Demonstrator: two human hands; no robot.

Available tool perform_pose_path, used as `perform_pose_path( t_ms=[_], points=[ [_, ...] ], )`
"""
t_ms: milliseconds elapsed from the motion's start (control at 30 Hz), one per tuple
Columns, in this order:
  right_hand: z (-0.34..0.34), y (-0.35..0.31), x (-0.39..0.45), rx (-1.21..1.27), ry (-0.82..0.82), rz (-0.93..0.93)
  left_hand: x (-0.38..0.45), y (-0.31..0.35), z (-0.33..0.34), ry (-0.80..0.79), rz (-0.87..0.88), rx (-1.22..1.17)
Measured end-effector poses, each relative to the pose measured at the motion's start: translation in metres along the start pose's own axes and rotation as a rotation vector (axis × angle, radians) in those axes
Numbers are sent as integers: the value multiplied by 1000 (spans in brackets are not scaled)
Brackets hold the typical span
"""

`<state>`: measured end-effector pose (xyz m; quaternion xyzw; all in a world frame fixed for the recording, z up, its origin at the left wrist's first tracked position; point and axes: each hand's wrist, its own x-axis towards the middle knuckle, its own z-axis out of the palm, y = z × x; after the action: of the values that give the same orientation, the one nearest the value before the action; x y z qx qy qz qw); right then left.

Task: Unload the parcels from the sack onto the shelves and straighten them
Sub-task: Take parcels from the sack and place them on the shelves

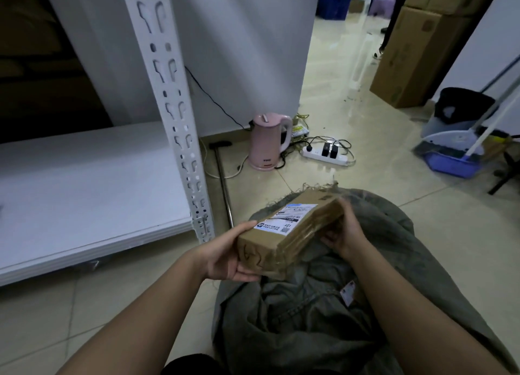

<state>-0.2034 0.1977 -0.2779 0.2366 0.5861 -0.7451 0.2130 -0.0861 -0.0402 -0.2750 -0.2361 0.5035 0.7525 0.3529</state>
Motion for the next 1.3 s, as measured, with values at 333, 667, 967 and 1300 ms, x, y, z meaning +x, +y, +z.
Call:
perform_pose_path(
  t_ms=[333,667,967,1300],
  points=[
    [10,39,5,-246,-4,192,-36,11,-4,-144,-154,250],
    [49,28,-60,-425,40,318,-112,8,3,-48,-185,99],
    [152,-51,-243,-543,-207,550,-299,39,31,199,-307,-51],
    [272,-171,-450,-677,-502,653,-528,103,87,490,-254,-250]
  ],
)
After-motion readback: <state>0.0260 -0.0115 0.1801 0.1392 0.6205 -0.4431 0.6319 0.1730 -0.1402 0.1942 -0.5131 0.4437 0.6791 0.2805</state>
